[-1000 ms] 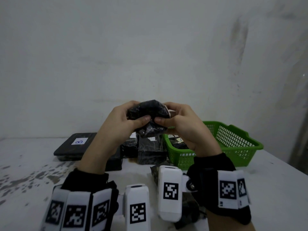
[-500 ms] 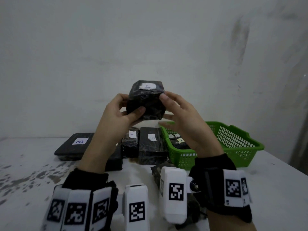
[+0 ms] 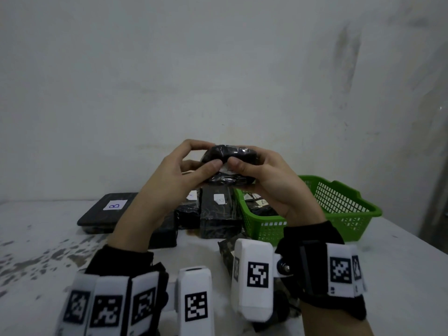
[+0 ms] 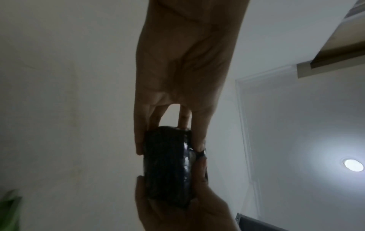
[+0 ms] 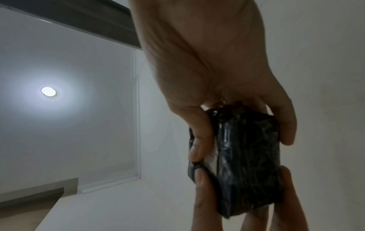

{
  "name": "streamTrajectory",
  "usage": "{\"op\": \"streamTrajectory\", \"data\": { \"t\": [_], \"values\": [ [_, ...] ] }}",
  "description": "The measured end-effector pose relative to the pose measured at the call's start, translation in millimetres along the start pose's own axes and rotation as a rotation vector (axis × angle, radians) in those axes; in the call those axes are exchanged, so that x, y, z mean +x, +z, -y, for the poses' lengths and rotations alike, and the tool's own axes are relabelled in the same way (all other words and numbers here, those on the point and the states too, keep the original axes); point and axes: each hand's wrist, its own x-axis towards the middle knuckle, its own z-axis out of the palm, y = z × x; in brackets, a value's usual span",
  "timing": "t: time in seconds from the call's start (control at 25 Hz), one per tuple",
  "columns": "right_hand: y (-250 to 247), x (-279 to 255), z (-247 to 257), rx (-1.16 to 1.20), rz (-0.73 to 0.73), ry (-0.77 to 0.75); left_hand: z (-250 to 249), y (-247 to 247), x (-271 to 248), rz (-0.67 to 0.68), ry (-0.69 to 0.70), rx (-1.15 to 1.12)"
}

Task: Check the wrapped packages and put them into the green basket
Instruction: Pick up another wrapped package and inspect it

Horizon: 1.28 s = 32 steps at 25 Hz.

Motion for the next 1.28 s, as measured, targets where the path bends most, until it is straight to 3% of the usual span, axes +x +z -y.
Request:
{"op": "streamTrajectory", "data": {
  "t": [0.32,0.64,0.8,1.12,1.28],
  "values": [
    [5,-2,2,-0.076,-0.048,-0.046,6,3,7,-0.13,0.102,0.094],
    [0,2,-2,-0.012,0.04,0.083,5,-5,3,0.003,0.127,0.09],
    [-7,1,-1,0.116,0.077,0.151,6,-7,4,-0.041,0.138,0.096],
    [-4,-1,1,0.067,0.071,0.142,7,-5,6,-0.116,0.169,0.106],
    [-5,-1,-1,0.123,0.069,0.17,3,-3,2,0.003,0.113,0.073]
  ]
}}
